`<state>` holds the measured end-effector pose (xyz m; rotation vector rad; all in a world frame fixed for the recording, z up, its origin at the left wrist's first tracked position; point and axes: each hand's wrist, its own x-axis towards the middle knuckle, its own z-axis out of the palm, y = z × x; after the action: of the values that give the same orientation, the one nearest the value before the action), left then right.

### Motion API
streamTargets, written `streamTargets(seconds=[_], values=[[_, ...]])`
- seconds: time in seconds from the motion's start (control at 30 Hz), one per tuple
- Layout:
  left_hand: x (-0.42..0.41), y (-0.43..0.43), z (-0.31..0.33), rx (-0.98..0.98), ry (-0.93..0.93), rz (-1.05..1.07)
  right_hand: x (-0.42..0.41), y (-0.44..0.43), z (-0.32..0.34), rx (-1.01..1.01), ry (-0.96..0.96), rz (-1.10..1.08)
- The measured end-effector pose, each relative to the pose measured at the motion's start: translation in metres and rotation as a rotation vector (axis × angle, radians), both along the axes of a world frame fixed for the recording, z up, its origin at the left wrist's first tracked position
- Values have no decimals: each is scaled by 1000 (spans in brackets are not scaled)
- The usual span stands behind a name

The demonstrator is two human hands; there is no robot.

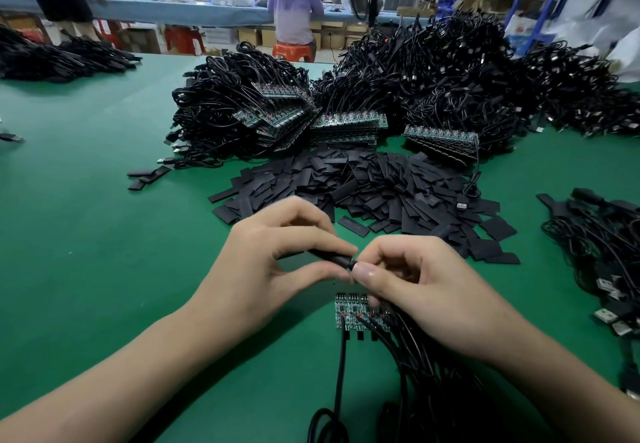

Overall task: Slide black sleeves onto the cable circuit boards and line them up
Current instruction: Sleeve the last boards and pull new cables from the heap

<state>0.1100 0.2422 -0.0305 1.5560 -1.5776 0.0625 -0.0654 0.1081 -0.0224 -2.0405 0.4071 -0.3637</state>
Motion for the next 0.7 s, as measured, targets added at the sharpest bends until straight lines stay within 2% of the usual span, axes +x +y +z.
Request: streamTargets(seconds=[0.13,0.27,0.4,0.5,0.7], values=[[-4,-1,0,-9,64,158,0,3,-4,-159,-68,-84],[-8,1,0,23,73,127,-1,6,-7,-487,-45,-136],[-7,1,0,48,95,129,-2,9,-6,-661,-18,-108],[-7,1,-1,62,96,126,-3,10,-3,-700,-13,-78],[-8,1,1,31,10,131,-2,8,-5,-584,-37,-108]])
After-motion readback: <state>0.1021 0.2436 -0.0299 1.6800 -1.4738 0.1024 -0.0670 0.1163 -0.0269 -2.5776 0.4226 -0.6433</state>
